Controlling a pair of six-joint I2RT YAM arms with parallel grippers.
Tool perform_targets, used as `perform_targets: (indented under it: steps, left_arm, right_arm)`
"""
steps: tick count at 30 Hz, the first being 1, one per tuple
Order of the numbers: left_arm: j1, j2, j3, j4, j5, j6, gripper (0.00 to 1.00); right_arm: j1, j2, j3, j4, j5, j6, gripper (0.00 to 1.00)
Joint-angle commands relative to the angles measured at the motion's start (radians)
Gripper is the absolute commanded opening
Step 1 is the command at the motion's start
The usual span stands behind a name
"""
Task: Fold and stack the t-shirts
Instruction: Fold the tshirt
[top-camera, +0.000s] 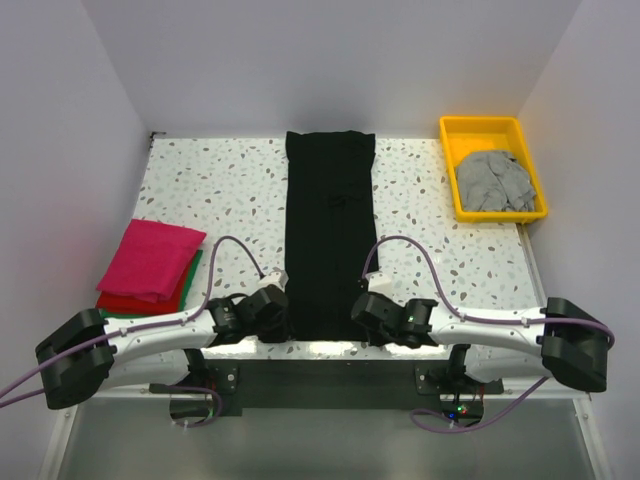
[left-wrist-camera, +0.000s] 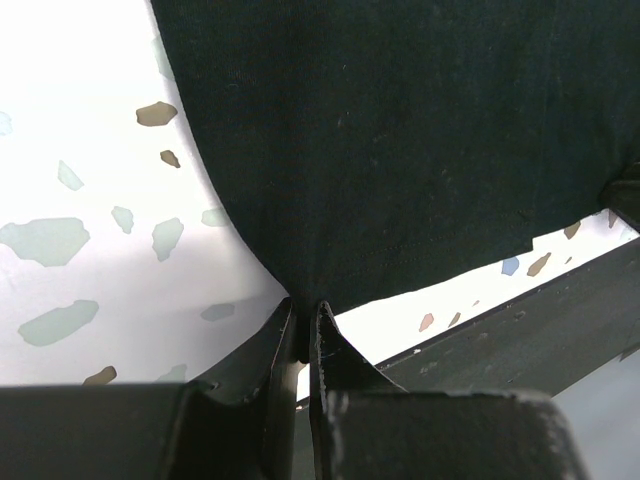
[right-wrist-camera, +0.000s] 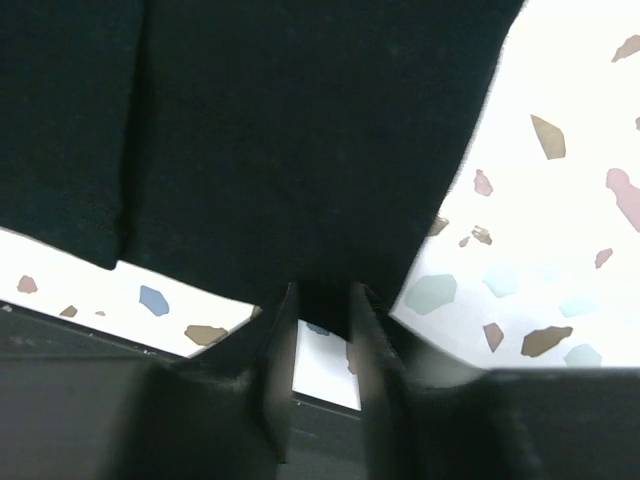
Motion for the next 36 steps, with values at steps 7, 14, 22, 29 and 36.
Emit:
perform_targets:
  steps: [7,14,22,29,36]
  left_arm:
    - [-0.008,-0.001,-0.036,-0.046,-0.011,-0.006,0.0]
    - [-0.008,0.001,-0.041,-0.038,-0.01,-0.006,0.0]
    - [-0.008,-0.006,-0.051,-0.04,-0.008,-0.012,0.0]
    - [-0.008,-0.009,-0.055,-0.043,-0.01,-0.015,0.0]
    - [-0.008,-0.022,-0.058,-0.058,-0.017,-0.018,0.0]
  right_arm:
    - [0.003,-0.008,0.05,-0.003,0.031,0.008,0.35]
    - [0.005,0.056,0.066,0.025,0.019,-0.001,0.34]
    - [0.003,0.082,0.038,0.048,0.019,0.01,0.24]
    - [0.005,0.022,0.036,-0.007,0.042,0.017,0.18]
    - [0.005,-0.028,0.012,-0.03,0.028,0.022,0.19]
